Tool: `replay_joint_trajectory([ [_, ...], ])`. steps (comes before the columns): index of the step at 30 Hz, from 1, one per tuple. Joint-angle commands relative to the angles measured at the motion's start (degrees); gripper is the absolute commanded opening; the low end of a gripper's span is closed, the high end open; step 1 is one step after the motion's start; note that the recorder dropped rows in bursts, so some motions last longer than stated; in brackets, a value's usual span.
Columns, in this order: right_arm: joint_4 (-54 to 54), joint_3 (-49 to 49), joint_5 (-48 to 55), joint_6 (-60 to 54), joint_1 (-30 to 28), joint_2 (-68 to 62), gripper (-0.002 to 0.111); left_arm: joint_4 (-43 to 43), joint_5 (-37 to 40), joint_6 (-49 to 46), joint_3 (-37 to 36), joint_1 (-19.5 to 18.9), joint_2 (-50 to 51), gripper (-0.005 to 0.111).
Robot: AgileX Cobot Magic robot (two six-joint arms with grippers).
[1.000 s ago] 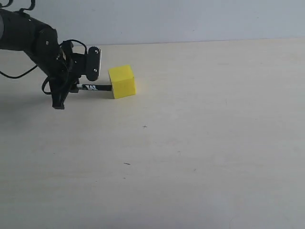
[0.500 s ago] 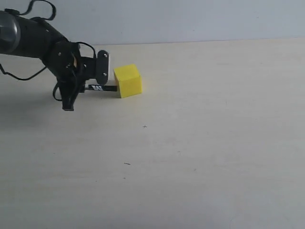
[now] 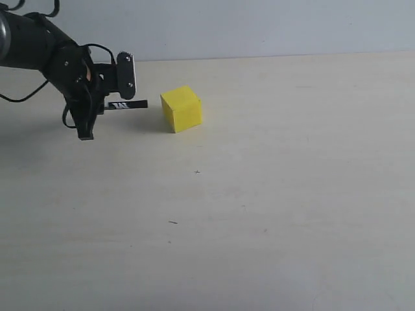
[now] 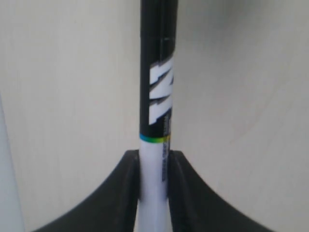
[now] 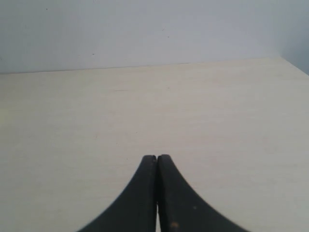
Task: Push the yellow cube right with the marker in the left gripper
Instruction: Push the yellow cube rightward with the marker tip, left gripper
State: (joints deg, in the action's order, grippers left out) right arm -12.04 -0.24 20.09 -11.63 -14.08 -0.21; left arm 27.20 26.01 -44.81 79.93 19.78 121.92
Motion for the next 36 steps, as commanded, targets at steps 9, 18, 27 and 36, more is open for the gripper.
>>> replay_joint_trajectory([
  [9, 0.05, 0.24, -0.15, -0.06, 0.12, 0.21, 0.0, -2.11, -2.19, 5.09, 4.36, 3.12, 1.14, 0.0],
  [18, 0.05, 0.24, -0.15, -0.06, 0.12, 0.21, 0.0, -1.98, 1.7, 4.45, 4.88, 0.75, 1.26, 0.0],
  [27, 0.05, 0.24, -0.15, -0.06, 0.12, 0.21, 0.0, -2.1, -5.52, 3.01, 4.88, 6.82, 3.57, 0.0],
  [36, 0.05, 0.24, -0.82, -0.06, 0.12, 0.21, 0.0, -2.1, -2.24, 3.55, 4.88, 8.75, 2.81, 0.0],
])
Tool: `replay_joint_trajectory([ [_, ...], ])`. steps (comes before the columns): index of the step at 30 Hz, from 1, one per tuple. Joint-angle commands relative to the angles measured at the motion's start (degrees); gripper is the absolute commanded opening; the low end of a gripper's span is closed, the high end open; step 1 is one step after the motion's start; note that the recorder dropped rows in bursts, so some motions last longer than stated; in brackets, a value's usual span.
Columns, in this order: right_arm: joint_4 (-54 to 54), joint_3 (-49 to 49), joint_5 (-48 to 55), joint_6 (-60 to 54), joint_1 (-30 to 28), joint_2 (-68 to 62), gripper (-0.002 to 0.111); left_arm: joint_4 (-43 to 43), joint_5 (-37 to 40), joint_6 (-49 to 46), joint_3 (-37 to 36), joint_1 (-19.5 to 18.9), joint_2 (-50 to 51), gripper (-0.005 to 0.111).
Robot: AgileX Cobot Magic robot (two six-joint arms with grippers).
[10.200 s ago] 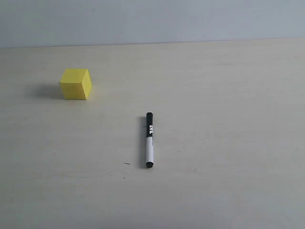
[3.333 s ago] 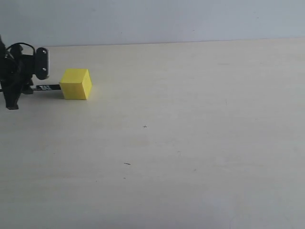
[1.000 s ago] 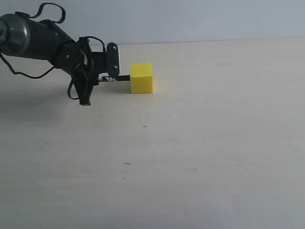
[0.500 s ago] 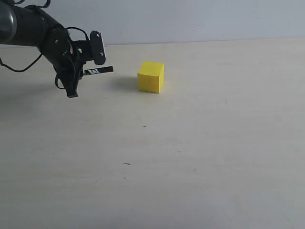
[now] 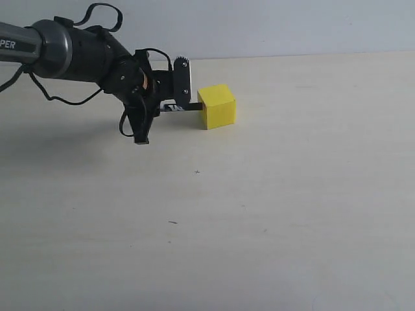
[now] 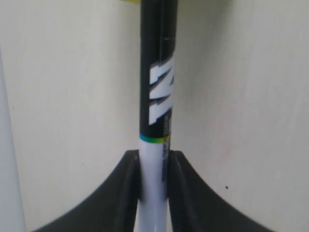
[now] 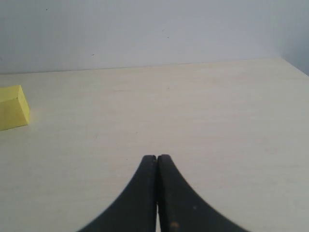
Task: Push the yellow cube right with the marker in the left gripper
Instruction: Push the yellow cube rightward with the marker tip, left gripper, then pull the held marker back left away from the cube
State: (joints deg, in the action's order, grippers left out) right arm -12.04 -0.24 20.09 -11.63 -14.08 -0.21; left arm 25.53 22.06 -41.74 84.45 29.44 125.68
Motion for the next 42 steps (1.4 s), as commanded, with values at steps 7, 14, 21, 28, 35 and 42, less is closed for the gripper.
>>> replay_joint_trajectory([
  [7, 0.05, 0.24, -0.82, -0.06, 0.12, 0.21, 0.0, -0.64, 3.0, 0.55, 0.36, -2.22, -1.07, 0.0],
  [14, 0.05, 0.24, -0.82, -0.06, 0.12, 0.21, 0.0, -2.08, -6.9, 0.62, 0.36, -1.95, -0.97, 0.0],
  [21, 0.05, 0.24, -0.82, -0.06, 0.12, 0.21, 0.0, -3.66, -8.23, 0.62, 0.36, -1.4, -0.97, 0.0],
  [28, 0.05, 0.24, -0.82, -0.06, 0.12, 0.21, 0.0, -3.66, -0.64, 1.98, 0.36, -3.94, -0.97, 0.0],
  [35, 0.05, 0.24, -0.82, -0.06, 0.12, 0.21, 0.0, -3.83, -4.02, 2.11, 0.36, -3.98, 0.65, 0.0],
  [42, 0.05, 0.24, -0.82, -0.06, 0.12, 0.21, 0.0, -3.83, -10.42, 3.7, 1.24, -2.52, 5.71, 0.0],
])
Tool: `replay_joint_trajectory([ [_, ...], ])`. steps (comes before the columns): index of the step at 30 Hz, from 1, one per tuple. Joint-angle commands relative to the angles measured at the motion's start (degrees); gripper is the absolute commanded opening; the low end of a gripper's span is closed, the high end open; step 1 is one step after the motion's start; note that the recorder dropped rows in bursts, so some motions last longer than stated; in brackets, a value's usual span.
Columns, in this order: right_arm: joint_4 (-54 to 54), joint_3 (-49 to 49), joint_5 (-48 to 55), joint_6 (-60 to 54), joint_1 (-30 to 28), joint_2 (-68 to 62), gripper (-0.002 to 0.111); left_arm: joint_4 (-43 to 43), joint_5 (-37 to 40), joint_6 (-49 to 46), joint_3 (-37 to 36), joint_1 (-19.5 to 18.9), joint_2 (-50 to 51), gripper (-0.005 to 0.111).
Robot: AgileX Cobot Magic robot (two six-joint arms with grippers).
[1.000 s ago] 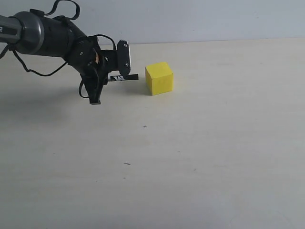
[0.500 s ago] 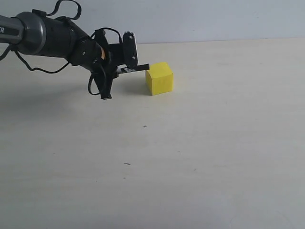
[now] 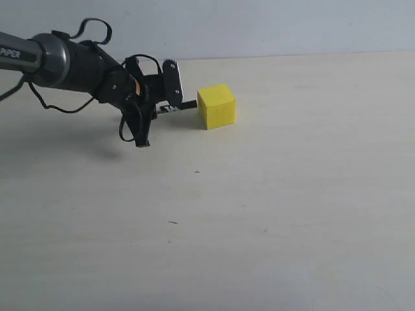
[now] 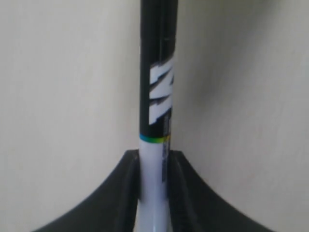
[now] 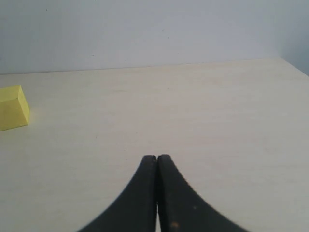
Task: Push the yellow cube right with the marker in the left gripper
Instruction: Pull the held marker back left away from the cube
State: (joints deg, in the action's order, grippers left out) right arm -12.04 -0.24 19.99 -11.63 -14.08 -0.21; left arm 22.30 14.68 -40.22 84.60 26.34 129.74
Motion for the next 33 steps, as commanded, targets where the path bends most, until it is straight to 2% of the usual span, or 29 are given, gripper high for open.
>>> replay_joint_trajectory([
  [1, 0.05, 0.24, -0.72, -0.06, 0.12, 0.21, 0.0, -0.6, -2.51, 3.35, 1.74, 0.57, 1.74, 0.0],
  [8, 0.05, 0.24, -0.72, -0.06, 0.12, 0.21, 0.0, -0.22, 6.02, 4.87, 4.74, 0.21, 1.25, 0.0],
  [13, 0.05, 0.24, -0.72, -0.06, 0.12, 0.21, 0.0, 0.05, 9.34, 4.87, 4.83, 0.21, 1.25, 0.0],
  [19, 0.05, 0.24, -0.72, -0.06, 0.12, 0.21, 0.0, 5.34, 15.66, 4.87, 4.83, 0.21, -1.35, 0.0],
  [26, 0.05, 0.24, -0.72, -0.06, 0.12, 0.21, 0.0, 5.82, 20.22, 4.76, 4.83, -0.69, -7.18, 0.0],
  [33, 0.05, 0.24, -0.72, -0.06, 0.12, 0.21, 0.0, 10.53, 27.67, 3.15, 4.83, -0.07, -7.51, 0.0],
])
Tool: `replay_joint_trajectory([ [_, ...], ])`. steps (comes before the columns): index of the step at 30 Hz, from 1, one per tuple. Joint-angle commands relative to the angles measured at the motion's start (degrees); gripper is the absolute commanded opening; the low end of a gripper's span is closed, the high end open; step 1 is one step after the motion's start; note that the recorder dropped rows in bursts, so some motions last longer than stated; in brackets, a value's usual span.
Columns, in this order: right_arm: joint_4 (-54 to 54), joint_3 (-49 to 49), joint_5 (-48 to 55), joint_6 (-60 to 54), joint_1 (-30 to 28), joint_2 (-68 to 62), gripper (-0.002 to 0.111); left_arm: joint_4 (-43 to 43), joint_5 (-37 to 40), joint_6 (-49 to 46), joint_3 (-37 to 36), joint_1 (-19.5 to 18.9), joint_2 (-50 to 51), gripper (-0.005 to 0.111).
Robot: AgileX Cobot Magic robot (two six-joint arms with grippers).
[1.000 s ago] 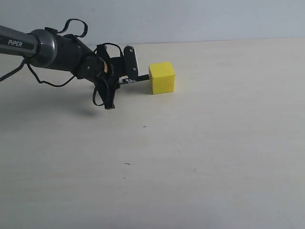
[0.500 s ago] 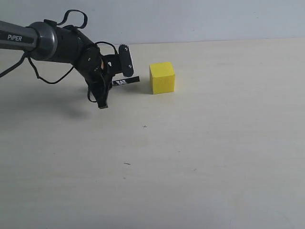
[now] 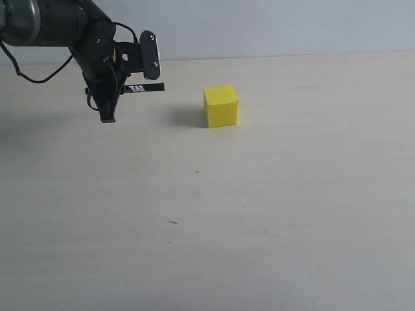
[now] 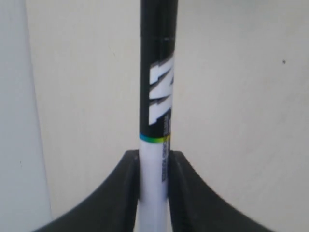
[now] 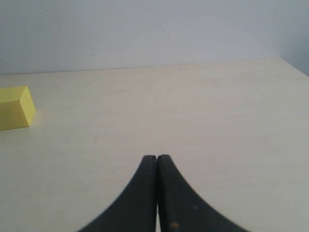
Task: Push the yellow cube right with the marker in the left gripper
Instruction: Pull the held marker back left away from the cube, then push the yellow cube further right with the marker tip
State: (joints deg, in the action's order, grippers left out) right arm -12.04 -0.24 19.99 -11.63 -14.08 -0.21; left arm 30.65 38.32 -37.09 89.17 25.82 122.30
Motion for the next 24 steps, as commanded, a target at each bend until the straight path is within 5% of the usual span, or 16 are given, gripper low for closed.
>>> replay_joint_trajectory([
  [1, 0.05, 0.24, -0.72, -0.06, 0.12, 0.21, 0.0, 2.07, 4.03, 0.52, 0.26, 0.45, -0.07, 0.0],
  [8, 0.05, 0.24, -0.62, -0.06, 0.12, 0.21, 0.0, 3.53, 1.57, 2.93, 0.41, 2.99, 0.83, 0.0],
  [17, 0.16, 0.24, -0.28, -0.06, 0.12, 0.21, 0.0, 4.44, 7.75, 8.7, 19.08, 14.22, 14.56, 0.0],
  [24, 0.16, 0.24, -0.28, -0.06, 0.12, 0.21, 0.0, 7.54, 13.75, 12.06, 19.82, 12.41, 13.05, 0.0],
])
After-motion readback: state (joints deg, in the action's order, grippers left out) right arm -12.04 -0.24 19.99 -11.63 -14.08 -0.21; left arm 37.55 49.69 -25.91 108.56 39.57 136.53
